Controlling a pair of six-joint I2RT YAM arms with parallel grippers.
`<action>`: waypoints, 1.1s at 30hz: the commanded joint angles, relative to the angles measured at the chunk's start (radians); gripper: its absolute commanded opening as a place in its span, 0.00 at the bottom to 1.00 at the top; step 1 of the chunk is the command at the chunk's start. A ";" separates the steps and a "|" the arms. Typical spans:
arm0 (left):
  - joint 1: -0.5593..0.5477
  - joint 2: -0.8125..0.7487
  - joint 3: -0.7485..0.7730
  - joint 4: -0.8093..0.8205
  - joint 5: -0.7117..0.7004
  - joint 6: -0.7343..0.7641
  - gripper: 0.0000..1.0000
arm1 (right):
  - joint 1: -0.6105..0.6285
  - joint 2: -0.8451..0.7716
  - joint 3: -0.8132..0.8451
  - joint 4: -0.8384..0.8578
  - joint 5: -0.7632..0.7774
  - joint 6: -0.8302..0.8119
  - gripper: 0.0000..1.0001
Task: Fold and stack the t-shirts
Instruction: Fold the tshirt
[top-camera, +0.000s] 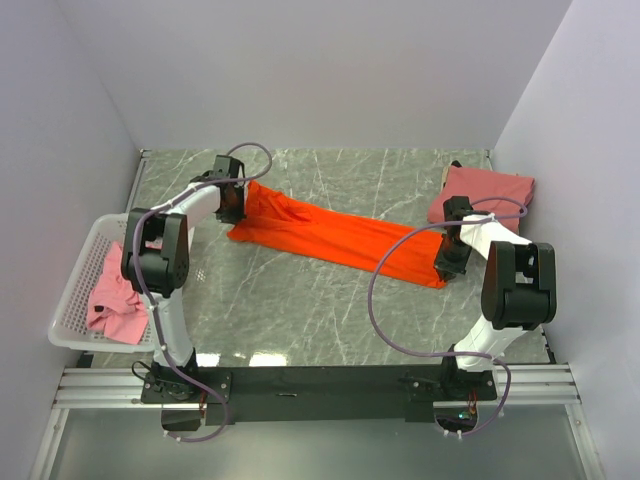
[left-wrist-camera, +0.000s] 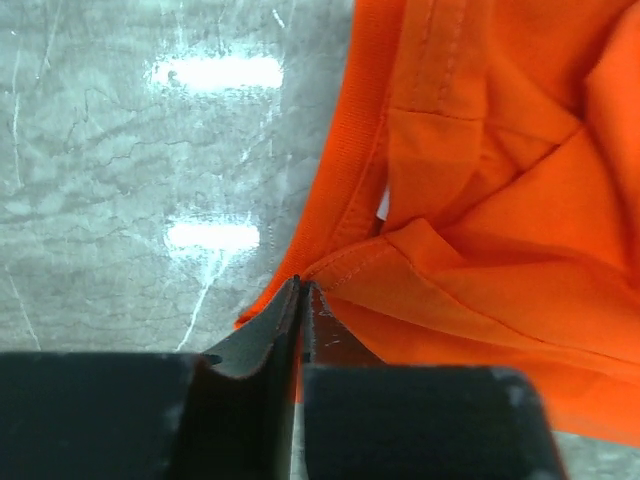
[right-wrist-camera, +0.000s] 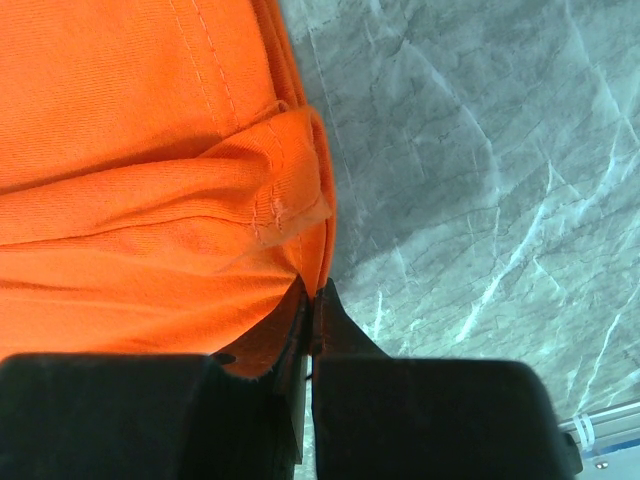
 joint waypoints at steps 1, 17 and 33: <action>0.003 -0.001 0.045 -0.003 -0.054 0.011 0.15 | -0.009 -0.011 -0.015 -0.031 0.049 -0.002 0.00; 0.007 -0.153 -0.185 0.063 -0.097 -0.066 0.52 | -0.010 -0.020 -0.021 -0.023 0.033 -0.005 0.00; 0.042 -0.113 -0.167 0.040 -0.024 -0.069 0.01 | -0.010 -0.034 -0.024 -0.029 0.041 -0.004 0.00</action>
